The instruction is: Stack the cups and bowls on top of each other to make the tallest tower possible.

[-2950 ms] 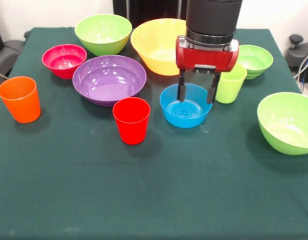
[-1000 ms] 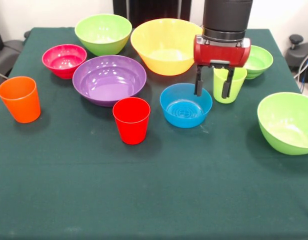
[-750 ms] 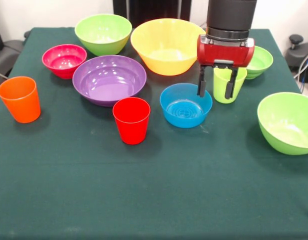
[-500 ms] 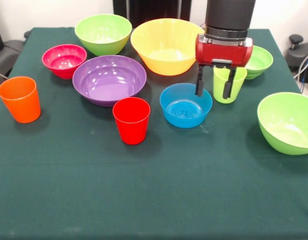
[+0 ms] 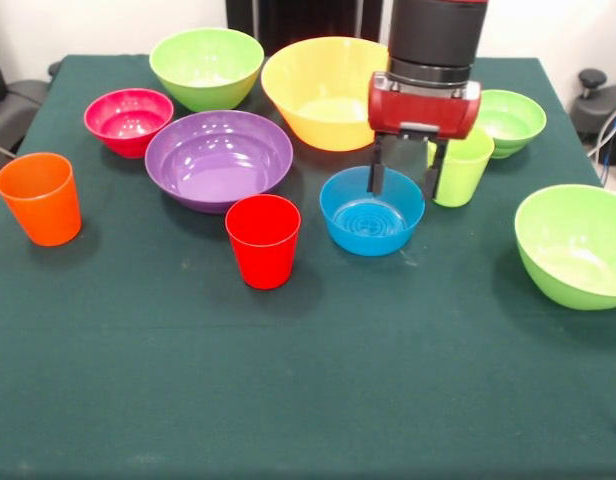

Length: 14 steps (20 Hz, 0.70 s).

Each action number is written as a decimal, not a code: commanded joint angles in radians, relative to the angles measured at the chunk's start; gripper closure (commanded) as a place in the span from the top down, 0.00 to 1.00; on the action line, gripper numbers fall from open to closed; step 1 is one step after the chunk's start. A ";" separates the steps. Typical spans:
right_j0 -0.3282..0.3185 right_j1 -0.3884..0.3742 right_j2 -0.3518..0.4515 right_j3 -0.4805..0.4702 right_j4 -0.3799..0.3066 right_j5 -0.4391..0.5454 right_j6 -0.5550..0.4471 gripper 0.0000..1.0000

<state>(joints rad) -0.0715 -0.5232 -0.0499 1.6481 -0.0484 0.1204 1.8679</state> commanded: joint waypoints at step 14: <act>0.021 0.081 0.063 0.011 -0.017 -0.064 0.130 1.00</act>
<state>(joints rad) -0.0767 -0.4893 -0.0512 1.6486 -0.0482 0.0970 1.8679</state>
